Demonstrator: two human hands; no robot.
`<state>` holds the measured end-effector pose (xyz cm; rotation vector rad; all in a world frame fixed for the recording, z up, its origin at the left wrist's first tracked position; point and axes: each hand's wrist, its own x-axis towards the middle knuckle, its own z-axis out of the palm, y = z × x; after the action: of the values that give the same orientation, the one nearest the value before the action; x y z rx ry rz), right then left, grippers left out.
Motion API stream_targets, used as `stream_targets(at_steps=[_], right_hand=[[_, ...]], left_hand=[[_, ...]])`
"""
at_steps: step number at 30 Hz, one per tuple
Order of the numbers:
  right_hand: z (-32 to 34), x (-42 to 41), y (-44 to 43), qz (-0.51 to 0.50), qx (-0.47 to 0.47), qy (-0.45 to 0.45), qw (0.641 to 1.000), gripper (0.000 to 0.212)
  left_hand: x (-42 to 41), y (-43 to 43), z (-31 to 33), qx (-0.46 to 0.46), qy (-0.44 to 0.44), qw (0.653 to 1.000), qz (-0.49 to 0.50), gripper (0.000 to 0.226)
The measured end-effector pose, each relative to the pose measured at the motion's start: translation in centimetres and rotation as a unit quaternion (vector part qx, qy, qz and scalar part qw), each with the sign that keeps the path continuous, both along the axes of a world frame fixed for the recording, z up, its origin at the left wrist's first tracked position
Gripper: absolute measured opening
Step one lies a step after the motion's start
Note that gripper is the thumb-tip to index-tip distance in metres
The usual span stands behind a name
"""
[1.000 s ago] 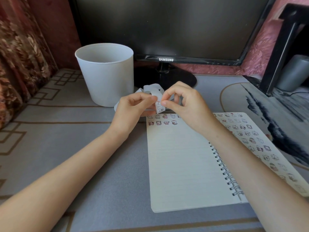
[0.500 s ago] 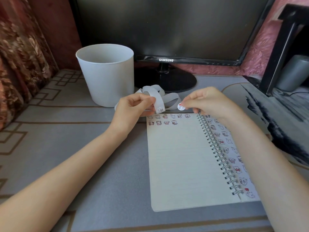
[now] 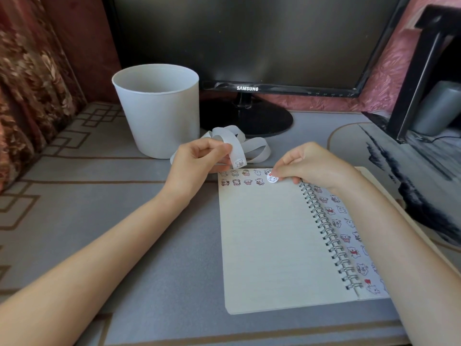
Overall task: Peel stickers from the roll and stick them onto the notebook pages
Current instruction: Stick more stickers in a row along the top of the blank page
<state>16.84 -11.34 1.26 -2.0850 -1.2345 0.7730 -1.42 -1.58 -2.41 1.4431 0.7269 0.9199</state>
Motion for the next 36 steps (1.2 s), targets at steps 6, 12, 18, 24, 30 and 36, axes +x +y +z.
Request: stream_targets(at_steps=[6,12,18,24,30,36], right_hand=[[0.14,-0.17,-0.21,-0.005,-0.003,0.003,1.000,0.006],[0.48,-0.66,-0.33,-0.004,-0.004,-0.011,1.000,0.004],[0.29,-0.92,-0.27,-0.013,0.004,-0.020,1.000,0.005],[-0.06,-0.86,-0.15,-0.020,0.000,-0.032,0.999,0.005],[-0.15,-0.86,-0.09,-0.021,0.000,-0.028,0.999,0.003],[-0.15,-0.95,-0.05,-0.019,0.001,-0.039,0.999,0.003]], left_hand=[[0.06,-0.08,0.13,-0.004,-0.001,1.000,0.000,0.015],[-0.01,-0.08,0.18,-0.003,-0.005,1.000,-0.004,0.016],[0.01,-0.11,0.14,-0.003,-0.005,1.000,-0.004,0.016],[0.00,-0.07,0.17,-0.004,-0.006,1.000,-0.003,0.016],[0.03,-0.02,0.09,-0.001,-0.003,1.000,-0.001,0.016],[-0.02,0.00,0.05,-0.001,-0.002,1.000,-0.003,0.017]])
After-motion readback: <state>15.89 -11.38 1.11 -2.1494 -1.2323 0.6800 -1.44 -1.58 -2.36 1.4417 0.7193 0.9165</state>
